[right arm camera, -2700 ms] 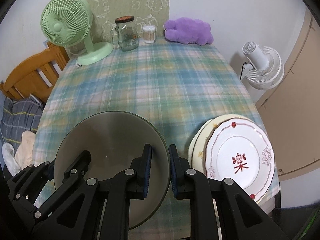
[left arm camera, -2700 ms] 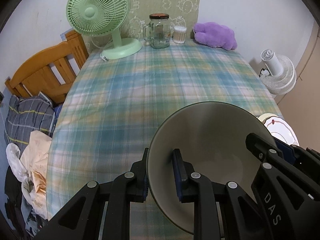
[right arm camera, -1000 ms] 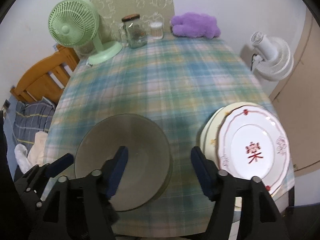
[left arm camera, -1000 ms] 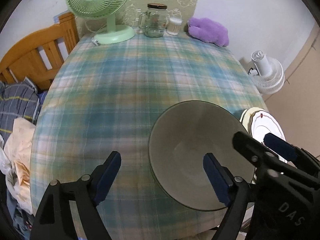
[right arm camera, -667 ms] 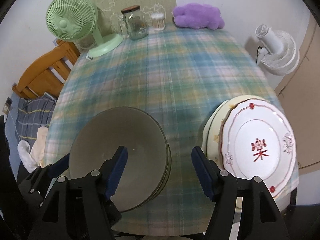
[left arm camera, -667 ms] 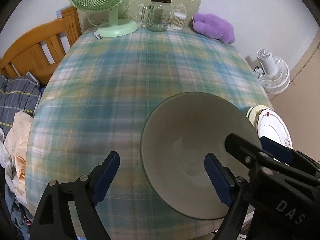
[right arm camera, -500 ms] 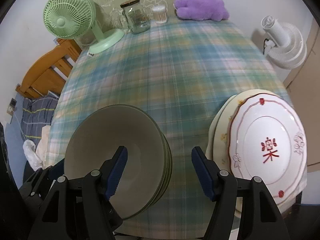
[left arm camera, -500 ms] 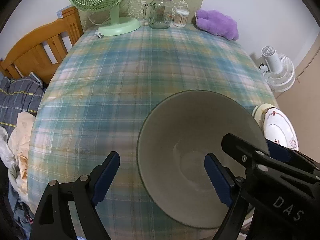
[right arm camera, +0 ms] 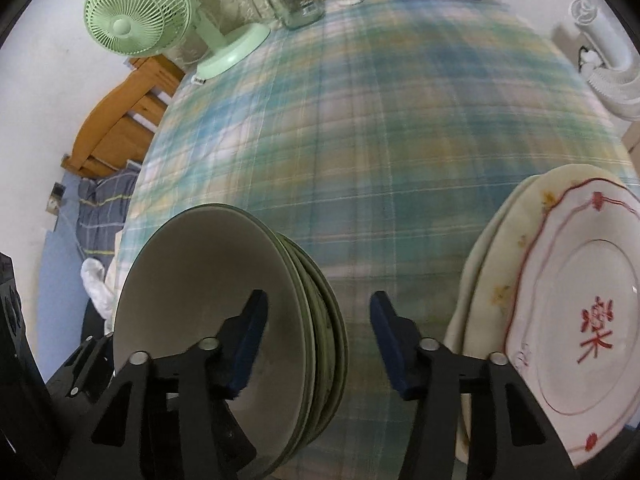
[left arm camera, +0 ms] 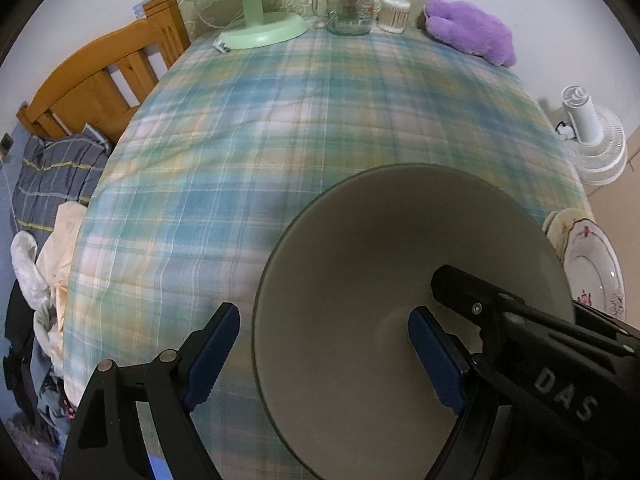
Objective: Organize plates and bowls
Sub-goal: 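Lift the nested bowls and carry them over the red-patterned plate stack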
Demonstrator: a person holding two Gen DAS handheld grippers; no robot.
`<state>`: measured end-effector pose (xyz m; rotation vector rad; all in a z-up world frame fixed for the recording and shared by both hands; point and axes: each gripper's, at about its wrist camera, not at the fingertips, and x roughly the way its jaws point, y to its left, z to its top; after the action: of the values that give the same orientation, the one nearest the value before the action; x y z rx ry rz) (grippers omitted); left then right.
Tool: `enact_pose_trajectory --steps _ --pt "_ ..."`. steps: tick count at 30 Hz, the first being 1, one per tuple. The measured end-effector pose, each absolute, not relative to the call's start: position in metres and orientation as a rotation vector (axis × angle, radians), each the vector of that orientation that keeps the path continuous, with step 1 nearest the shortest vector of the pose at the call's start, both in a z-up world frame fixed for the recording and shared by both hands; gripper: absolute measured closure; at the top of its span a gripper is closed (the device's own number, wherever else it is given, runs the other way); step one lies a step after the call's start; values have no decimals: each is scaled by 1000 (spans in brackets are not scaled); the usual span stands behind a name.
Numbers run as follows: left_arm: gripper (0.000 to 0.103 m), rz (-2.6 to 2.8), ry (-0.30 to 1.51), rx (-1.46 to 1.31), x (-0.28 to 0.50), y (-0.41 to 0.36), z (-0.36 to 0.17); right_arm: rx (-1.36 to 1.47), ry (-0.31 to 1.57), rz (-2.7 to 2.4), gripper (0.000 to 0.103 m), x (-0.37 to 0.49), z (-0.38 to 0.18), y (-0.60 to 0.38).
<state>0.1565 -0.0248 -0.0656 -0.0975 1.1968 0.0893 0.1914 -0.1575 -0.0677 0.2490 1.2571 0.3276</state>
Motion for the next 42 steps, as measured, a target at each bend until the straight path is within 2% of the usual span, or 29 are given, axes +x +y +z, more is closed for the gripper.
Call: enact_pose_trajectory --steps 3,28,31,36,42 --pt "15 101 1204 -118 156 -21 -66 257 1276 381 61 195 -73 -154" --pt "23 -168 1137 -194 165 -7 -77 194 1269 235 60 191 -65 -139" --pt "28 -198 1129 -215 164 -8 -78 192 1268 216 60 192 -65 -140" --pt "44 -283 1129 -269 166 -3 -79 190 1261 191 59 192 -63 -141" --pt "45 -289 1143 -245 167 -6 -76 166 1261 170 59 191 -61 -136"
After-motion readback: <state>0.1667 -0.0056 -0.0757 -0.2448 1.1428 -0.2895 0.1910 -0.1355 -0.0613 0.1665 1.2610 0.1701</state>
